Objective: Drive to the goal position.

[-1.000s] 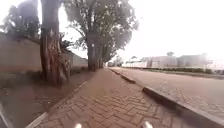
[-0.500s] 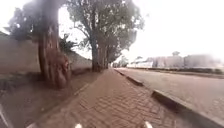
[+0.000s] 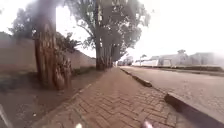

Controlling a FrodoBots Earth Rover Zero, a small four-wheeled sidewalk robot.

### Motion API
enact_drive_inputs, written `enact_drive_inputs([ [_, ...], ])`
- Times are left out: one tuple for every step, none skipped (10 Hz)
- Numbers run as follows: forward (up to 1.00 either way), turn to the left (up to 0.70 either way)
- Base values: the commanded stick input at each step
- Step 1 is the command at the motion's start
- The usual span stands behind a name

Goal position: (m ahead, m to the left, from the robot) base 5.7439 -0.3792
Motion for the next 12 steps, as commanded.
enact_drive_inputs([
  [0.70, 0.04],
  [0.70, 0.02],
  [0.70, 0.00],
  [0.70, 0.05],
  [0.70, 0.10],
  [0.70, 0.11],
  [0.70, 0.11],
  [0.70, 0.12],
  [0.70, 0.13],
  [0.70, 0.14],
  [0.70, 0.16],
  [0.70, 0.17],
])
